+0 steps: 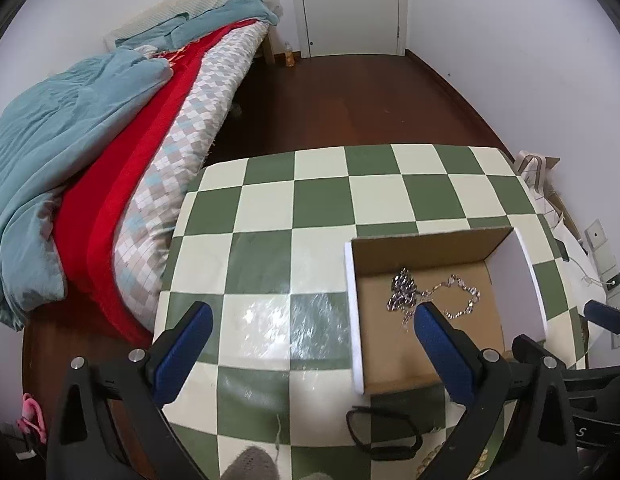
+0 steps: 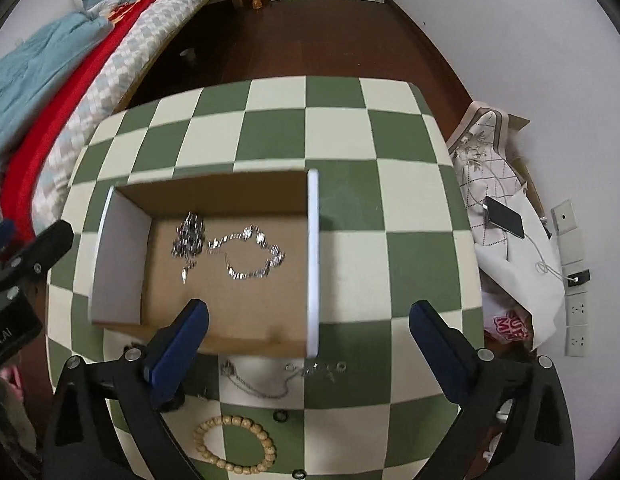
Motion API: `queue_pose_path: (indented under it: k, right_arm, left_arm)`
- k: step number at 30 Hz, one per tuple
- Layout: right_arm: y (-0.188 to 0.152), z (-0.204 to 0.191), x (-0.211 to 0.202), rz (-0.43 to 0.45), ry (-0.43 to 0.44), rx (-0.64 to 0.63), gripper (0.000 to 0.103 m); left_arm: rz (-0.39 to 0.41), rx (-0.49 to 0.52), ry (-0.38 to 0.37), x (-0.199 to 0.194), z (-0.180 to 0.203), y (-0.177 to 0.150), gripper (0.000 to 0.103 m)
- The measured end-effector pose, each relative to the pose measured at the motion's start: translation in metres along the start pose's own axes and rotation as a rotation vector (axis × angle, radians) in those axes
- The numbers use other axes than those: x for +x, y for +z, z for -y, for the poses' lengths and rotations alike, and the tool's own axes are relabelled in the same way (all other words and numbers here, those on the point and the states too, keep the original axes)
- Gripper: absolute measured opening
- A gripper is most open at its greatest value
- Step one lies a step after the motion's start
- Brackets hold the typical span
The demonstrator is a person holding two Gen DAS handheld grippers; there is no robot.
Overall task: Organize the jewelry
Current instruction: 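Lift both tools up out of the box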
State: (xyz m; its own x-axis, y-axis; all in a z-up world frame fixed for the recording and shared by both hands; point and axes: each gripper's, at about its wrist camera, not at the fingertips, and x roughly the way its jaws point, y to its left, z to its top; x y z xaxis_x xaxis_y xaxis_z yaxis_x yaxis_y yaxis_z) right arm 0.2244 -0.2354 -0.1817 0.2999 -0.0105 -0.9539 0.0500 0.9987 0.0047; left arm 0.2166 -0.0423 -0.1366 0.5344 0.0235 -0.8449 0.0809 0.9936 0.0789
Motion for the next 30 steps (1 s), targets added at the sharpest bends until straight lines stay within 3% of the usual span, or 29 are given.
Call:
queue_pose_path:
  k: [8,30]
  right_arm:
    - [-0.023,-0.009,-0.024,0.074,-0.031,-0.008,0.103]
    - [-0.094,-0.018,-0.162,0.340,-0.077,-0.004,0.103]
  left_arm:
    - [0.051,-0.019,-0.005,-0.030,-0.005,-0.017,0.103]
    - [0.238,-0.035,-0.024,-0.152,-0.021,-0.066,0.103]
